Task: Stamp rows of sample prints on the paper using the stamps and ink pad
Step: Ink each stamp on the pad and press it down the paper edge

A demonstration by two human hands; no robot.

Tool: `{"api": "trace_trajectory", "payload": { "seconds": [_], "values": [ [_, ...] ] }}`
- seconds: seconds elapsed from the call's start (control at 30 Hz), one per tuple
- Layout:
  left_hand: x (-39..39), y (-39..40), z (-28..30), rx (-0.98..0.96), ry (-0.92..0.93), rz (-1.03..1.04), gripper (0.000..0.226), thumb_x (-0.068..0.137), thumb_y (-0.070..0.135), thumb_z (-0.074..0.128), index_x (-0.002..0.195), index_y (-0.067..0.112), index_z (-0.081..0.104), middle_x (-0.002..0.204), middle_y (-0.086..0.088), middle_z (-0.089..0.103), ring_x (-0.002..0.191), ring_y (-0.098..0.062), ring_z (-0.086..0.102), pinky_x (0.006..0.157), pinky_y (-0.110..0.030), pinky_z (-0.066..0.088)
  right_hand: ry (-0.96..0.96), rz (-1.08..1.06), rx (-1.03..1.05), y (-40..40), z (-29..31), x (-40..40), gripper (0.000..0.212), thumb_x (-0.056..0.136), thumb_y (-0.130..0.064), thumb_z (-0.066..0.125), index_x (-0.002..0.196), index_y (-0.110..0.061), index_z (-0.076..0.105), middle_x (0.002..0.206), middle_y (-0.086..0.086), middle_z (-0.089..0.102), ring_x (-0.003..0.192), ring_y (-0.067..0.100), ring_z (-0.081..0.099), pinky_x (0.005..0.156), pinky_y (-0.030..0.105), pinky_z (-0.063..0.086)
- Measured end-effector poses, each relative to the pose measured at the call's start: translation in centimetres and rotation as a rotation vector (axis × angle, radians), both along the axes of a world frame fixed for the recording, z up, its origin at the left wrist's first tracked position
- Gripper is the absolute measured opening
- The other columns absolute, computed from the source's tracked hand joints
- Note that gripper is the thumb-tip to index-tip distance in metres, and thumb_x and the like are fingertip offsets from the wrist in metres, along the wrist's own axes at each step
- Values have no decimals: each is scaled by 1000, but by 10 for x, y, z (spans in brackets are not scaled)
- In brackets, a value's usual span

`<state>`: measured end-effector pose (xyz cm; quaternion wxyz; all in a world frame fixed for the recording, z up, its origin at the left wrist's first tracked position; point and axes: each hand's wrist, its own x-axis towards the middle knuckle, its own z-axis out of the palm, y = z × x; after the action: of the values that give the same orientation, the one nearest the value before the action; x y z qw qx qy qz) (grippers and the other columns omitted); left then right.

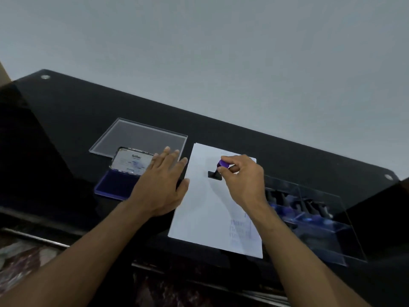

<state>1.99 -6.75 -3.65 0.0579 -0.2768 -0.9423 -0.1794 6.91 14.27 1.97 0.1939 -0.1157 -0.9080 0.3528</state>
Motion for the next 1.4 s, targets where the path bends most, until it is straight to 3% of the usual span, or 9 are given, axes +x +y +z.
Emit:
{"api": "trace_trajectory", "payload": {
  "seconds": [0.1,0.37,0.67,1.0,1.3,1.4],
  "values": [
    [-8,20,-2,-2,1,-23,67,97,55,24,155,21,33,166,-5,21,155,-24,4,125,-45,6,-1,-28,36,21,0,-6,23,85,-19,75,108,-19,74,103,-5,67,77,5,64,78,17,53],
    [-44,60,-3,-47,-22,-51,70,96,55,21,156,21,30,166,-4,19,155,-24,5,125,-44,5,24,-41,66,54,3,-40,27,86,-19,74,113,-18,72,106,-4,67,90,9,65,88,29,55],
    [-94,86,-9,-145,-28,-70,64,100,56,27,157,27,27,167,0,17,155,-22,5,125,-47,7,-21,1,143,61,-1,-74,33,88,-21,72,120,-17,68,113,-1,65,96,9,62,90,21,52],
    [-105,84,-25,-198,-54,-69,71,93,58,18,156,25,29,166,1,21,154,-22,12,125,-53,7,-66,62,234,64,-5,-89,30,91,-24,68,120,-14,69,106,-2,67,81,2,54,68,2,38],
    [-105,82,-28,-205,-31,-85,71,94,57,18,156,24,30,166,-1,22,154,-23,12,125,-54,7,-79,72,241,63,-8,-89,24,93,-26,66,112,-13,72,93,-6,64,65,-2,52,62,1,39],
    [-105,82,-27,-213,-31,-85,72,94,57,18,156,24,28,166,-1,21,154,-23,12,125,-54,7,-89,73,249,63,-8,-89,25,93,-26,65,113,-13,71,97,-2,67,70,2,52,62,1,38]
  ]
}}
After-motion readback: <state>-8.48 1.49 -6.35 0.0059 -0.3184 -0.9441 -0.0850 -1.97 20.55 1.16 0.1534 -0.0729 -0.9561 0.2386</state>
